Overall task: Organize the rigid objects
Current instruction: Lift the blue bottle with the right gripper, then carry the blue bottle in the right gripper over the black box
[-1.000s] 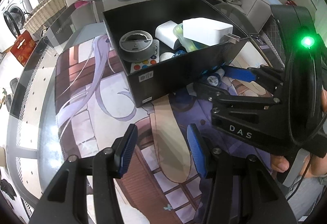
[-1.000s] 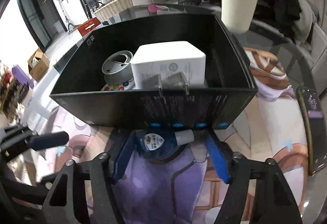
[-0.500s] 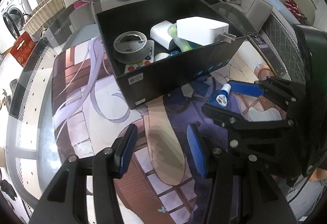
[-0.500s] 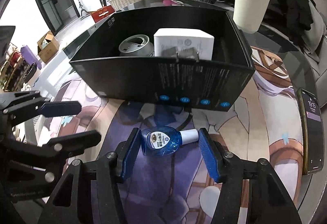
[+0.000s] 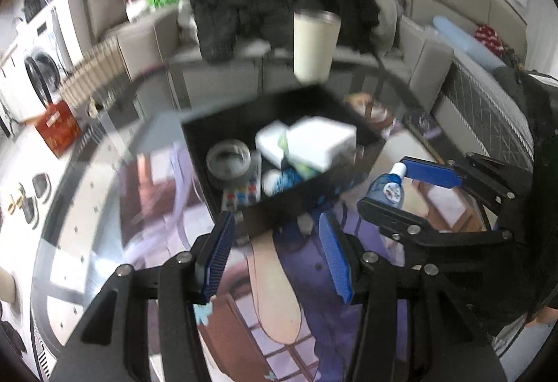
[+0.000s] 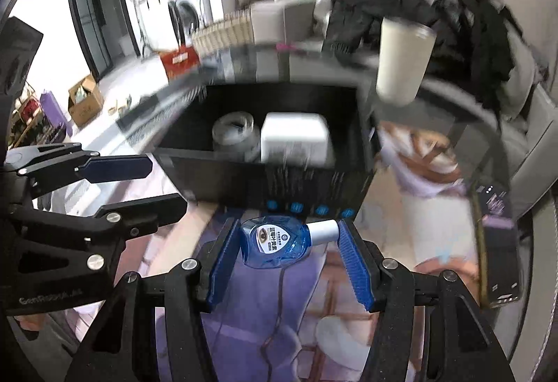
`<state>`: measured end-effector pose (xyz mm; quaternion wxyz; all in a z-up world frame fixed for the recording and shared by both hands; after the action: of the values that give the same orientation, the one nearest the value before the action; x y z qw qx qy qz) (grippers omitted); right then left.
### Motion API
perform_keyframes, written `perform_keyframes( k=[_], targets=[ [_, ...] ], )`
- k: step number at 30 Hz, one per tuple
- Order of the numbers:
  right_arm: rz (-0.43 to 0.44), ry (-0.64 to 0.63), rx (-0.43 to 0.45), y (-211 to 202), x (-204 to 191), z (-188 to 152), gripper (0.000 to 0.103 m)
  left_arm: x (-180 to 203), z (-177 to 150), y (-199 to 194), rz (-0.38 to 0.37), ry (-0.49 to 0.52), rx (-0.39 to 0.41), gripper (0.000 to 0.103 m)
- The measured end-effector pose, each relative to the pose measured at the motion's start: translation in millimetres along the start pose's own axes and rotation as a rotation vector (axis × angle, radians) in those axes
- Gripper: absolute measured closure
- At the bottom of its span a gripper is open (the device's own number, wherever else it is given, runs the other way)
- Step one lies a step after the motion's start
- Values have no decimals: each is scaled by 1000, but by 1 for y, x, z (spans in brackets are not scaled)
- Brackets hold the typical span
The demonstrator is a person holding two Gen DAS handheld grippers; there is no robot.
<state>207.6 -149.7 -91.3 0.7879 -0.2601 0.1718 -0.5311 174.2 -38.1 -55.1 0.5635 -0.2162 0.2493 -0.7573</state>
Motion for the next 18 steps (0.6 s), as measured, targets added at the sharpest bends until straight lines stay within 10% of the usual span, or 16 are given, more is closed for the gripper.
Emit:
perform_keyframes(
  k=[10,18],
  targets=[
    [-50,-62,375,-77,-8,39,45,1,37,-69,106,56,387,49],
    [-55,-84,501,-105,-15,55,45,-6,48,-85,113,20,459,49]
  ],
)
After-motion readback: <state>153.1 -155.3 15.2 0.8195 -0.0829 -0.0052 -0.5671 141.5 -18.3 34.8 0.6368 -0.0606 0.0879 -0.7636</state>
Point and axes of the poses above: each gripper's, at about its wrist camera, not at the fingertips, and y roughly the way its jaws point, x to its right, z to its top, the point moved 5 cm from there along y, roughly the way its jaws point, and after that the axes turned 10 degrees about x, right-handed, at the moved point
